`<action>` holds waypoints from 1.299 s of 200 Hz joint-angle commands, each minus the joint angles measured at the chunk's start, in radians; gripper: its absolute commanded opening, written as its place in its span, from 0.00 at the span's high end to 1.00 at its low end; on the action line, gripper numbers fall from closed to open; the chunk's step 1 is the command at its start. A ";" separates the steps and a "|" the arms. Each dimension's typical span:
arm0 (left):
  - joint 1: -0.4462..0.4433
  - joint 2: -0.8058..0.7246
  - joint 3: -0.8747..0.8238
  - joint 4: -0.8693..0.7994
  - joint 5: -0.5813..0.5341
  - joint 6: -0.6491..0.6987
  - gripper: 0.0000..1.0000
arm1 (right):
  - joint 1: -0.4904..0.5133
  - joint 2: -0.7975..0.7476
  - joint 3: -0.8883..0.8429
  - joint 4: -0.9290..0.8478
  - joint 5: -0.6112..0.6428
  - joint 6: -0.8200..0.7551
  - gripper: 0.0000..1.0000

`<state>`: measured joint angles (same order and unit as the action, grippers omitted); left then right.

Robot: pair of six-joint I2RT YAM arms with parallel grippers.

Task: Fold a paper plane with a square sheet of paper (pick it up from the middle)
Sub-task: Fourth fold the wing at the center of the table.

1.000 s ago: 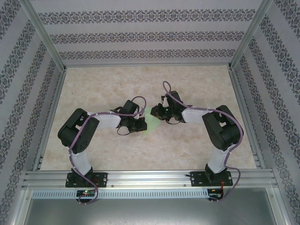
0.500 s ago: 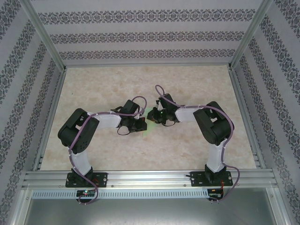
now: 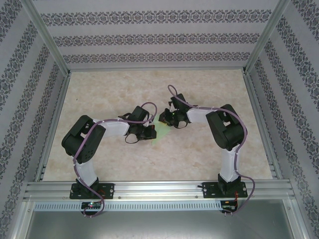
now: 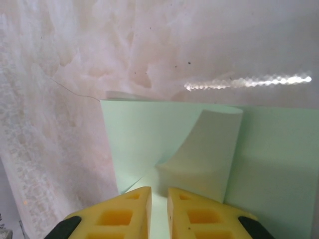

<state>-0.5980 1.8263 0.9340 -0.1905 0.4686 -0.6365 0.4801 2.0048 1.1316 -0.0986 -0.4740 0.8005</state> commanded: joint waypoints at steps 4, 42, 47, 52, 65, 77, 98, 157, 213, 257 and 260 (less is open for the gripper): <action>-0.005 0.061 -0.055 -0.184 -0.123 0.027 1.00 | -0.063 0.054 0.052 0.021 0.104 -0.049 0.83; -0.005 0.062 -0.064 -0.187 -0.130 0.035 1.00 | -0.124 0.086 0.105 0.005 0.102 -0.035 0.82; -0.006 0.061 -0.065 -0.186 -0.129 0.034 1.00 | -0.130 0.092 0.117 -0.003 0.096 -0.042 0.82; -0.006 0.059 -0.065 -0.185 -0.129 0.034 1.00 | -0.136 0.098 0.130 -0.011 0.092 -0.044 0.82; -0.005 0.060 -0.065 -0.185 -0.131 0.032 1.00 | -0.146 0.102 0.157 -0.035 0.089 -0.055 0.81; -0.006 0.060 -0.065 -0.184 -0.130 0.031 1.00 | -0.150 0.095 0.177 -0.059 0.093 -0.067 0.81; -0.008 0.061 -0.060 -0.187 -0.130 0.031 1.00 | -0.155 0.045 0.178 -0.074 0.081 -0.076 0.80; -0.007 0.062 -0.044 -0.196 -0.128 0.054 1.00 | -0.078 -0.154 -0.006 0.018 0.020 -0.051 0.81; -0.009 0.066 -0.024 -0.199 -0.123 0.057 1.00 | 0.038 -0.089 -0.094 0.153 -0.012 0.034 0.88; -0.008 0.062 -0.019 -0.207 -0.120 0.064 1.00 | 0.074 -0.029 -0.105 0.118 0.066 0.034 0.89; -0.009 0.060 -0.021 -0.205 -0.119 0.065 1.00 | 0.072 -0.027 -0.107 0.112 0.075 0.030 0.89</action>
<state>-0.5987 1.8301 0.9501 -0.2100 0.4564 -0.6060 0.5484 1.9553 1.0382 0.0158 -0.4660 0.8303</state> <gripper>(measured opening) 0.061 0.111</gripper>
